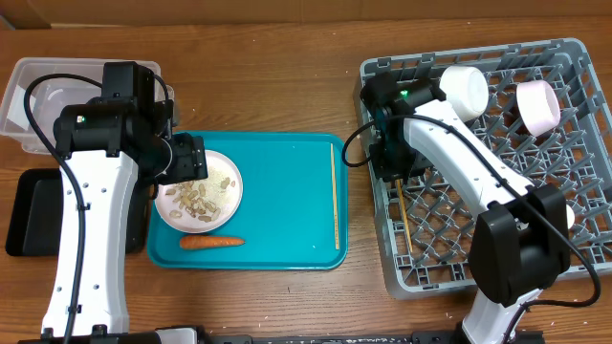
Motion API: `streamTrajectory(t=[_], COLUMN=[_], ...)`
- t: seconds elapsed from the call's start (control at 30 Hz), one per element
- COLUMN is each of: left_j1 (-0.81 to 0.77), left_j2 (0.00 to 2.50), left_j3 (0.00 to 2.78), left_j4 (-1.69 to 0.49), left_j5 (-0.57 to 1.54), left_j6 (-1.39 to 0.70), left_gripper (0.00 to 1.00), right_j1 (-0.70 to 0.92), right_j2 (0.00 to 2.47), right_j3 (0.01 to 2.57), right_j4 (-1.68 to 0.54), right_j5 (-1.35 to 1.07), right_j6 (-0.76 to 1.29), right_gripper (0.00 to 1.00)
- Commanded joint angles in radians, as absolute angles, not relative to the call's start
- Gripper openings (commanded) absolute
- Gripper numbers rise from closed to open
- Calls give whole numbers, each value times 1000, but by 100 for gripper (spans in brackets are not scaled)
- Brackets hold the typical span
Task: Sort waste into correct bins and load items into the dishwasher
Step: 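Return the right gripper to the tray and grasp the remaining chopstick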
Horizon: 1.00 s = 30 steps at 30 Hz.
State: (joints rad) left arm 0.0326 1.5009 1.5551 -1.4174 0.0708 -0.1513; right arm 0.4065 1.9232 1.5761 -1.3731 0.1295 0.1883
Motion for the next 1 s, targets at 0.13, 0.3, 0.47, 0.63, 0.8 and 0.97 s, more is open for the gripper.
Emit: streamTrajectory(t=[0.13,0.3,0.47,0.63,0.8,0.97], left_j1=[32,32,32,32,32,32], left_j2=[1501,1501,1501,1501,1501,1501], left_j3=[1565,1565,1565,1565,1565,1565], left_j4=[-1420,-1420,-1420,-1420,-1420,-1421], left_j5=[78,78,78,78,78,78], left_j6=[-158,-158,-158,-158,-158,-158], left_gripper=[79,79,79,79,79,79], right_j1=[410,425,471,536,591,628], right_j2=[1813,1729,1747,1814,1876,1938], right_j3=[1675,1715,1703,1659,1603,1556], right_j4=[-1356,-1241,-1216,-1208,-1159,-1103], right_j5=[64,-113,-115,-114,-114,-114], right_j6=[240,236,239,262,312,351], right_gripper=[31,39,46,48,48,48])
